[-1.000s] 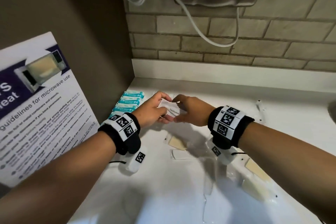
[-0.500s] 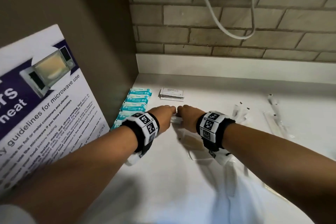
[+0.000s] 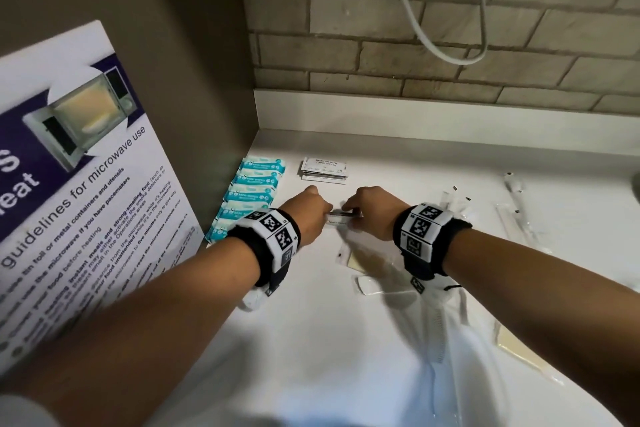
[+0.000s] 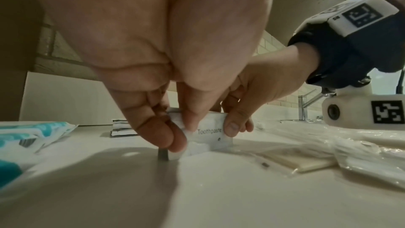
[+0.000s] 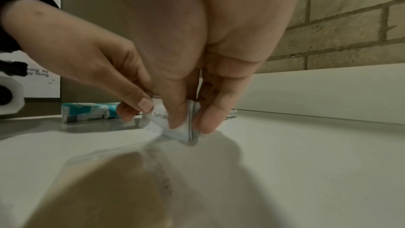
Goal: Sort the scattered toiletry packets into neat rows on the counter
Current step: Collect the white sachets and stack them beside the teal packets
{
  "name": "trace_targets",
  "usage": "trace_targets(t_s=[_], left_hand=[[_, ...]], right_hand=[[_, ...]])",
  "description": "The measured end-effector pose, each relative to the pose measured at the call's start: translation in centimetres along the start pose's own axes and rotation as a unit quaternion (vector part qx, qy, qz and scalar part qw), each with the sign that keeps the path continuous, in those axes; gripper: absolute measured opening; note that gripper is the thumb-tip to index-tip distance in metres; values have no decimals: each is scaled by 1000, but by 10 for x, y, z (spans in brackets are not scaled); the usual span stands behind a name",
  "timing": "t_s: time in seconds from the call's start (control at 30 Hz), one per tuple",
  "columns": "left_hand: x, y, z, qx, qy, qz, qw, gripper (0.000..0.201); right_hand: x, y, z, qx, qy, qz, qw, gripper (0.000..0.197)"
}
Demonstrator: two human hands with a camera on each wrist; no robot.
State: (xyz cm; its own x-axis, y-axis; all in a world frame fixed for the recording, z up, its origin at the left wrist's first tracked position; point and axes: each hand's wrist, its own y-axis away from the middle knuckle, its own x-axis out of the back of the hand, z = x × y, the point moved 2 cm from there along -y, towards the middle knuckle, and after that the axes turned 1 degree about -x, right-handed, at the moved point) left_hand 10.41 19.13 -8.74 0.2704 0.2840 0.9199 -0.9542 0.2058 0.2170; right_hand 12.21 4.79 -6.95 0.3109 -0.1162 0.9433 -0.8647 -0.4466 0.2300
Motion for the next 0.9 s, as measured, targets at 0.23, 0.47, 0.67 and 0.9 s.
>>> trace_targets(t_s=[0.23,0.47,0.67,0.9], left_hand=[[-3,-1,-5,3,-62,-10,998,38],[-5,-3,-7,13,-23,0,1000,34],[10,-5,-18,32,72,12,997,28],[23,-21,-29,88,102,2,991,23]], right_hand=[[-1,-1,0,3,26,16,1000,23],[0,-6,-1,4,23,4,1000,18],[7,-20,3,-34,-56,-14,998,20],[10,-41,1,-74,-145,-70,984,6]])
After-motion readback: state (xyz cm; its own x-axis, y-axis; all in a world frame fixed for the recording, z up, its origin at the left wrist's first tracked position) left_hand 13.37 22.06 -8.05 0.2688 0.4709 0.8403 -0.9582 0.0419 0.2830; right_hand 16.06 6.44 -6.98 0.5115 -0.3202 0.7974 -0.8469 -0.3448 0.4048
